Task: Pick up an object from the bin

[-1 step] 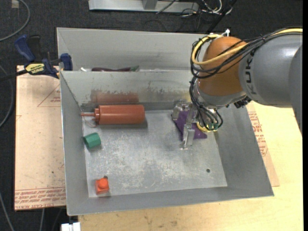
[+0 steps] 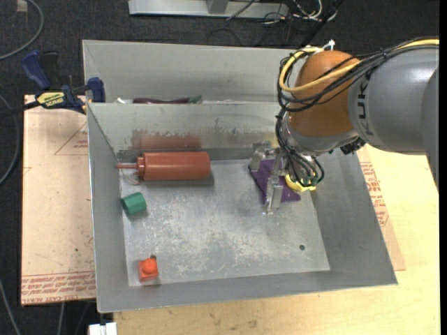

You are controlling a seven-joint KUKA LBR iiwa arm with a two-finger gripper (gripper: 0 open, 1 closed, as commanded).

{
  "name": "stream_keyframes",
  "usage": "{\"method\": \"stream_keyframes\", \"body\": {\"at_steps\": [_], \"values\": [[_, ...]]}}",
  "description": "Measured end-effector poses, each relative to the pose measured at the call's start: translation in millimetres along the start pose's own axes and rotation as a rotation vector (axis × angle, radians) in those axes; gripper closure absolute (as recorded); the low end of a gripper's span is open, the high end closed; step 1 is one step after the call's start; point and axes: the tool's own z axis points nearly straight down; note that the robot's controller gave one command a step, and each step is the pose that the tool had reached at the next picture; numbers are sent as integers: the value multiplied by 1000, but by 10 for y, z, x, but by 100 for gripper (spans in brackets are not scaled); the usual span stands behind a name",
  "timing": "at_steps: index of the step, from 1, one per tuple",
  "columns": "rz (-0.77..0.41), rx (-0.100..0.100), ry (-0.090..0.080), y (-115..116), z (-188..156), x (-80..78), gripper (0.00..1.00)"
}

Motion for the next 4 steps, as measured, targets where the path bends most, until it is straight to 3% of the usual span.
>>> {"method": "stream_keyframes", "body": {"at_steps": [1,2,3,4], "values": [[-35,-1,-3,-597,345,-262,0],[-58,0,3,-796,235,-344,0],[-162,0,-9,-1181,284,-431,0],[-352,0,-2,-1293,605,-433,0]]}}
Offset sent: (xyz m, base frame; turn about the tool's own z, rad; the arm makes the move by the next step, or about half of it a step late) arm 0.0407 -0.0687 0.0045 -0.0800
